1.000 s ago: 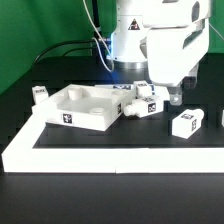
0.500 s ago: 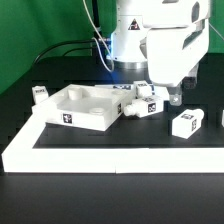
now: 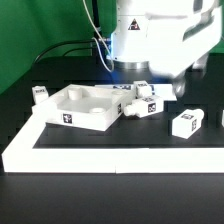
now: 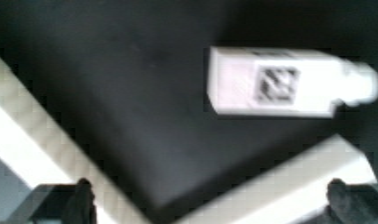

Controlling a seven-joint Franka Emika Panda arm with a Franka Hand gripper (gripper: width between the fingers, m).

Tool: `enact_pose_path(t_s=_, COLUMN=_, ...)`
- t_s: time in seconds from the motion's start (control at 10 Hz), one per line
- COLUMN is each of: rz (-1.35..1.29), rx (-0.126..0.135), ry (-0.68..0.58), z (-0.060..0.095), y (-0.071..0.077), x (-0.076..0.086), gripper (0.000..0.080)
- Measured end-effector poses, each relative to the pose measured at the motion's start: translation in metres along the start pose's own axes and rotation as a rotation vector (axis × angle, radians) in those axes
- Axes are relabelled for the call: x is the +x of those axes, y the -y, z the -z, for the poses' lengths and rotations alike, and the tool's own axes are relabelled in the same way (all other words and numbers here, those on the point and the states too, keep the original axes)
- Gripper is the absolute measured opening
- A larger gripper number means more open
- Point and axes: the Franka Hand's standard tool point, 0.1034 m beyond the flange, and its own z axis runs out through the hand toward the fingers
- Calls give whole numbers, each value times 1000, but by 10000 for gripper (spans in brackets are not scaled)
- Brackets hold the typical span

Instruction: Assemble one leg

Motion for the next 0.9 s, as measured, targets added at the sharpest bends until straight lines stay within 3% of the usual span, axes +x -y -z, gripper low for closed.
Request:
enact_pose_path(t_s=0.1, rz=-90, rx=8, ry=-2, z=-11, y=7, x=-10, gripper=649)
enact_pose_path(t_s=0.2, rz=-198, rx=36, ry=0, z=-19, y=9, x=-15, gripper=649)
enact_pose_path(t_s=0.3, rz=-205, rx=51, ry=9, z=-16, y=6, x=-16, gripper=649)
enact_pose_path(t_s=0.7, rz=-287, rx=43, ry=3, z=-20, y=7, x=-16, gripper=649)
enact_pose_path(t_s=0.9, rz=-505, rx=47, ry=10, z=-45, y=11, x=-24, gripper=649)
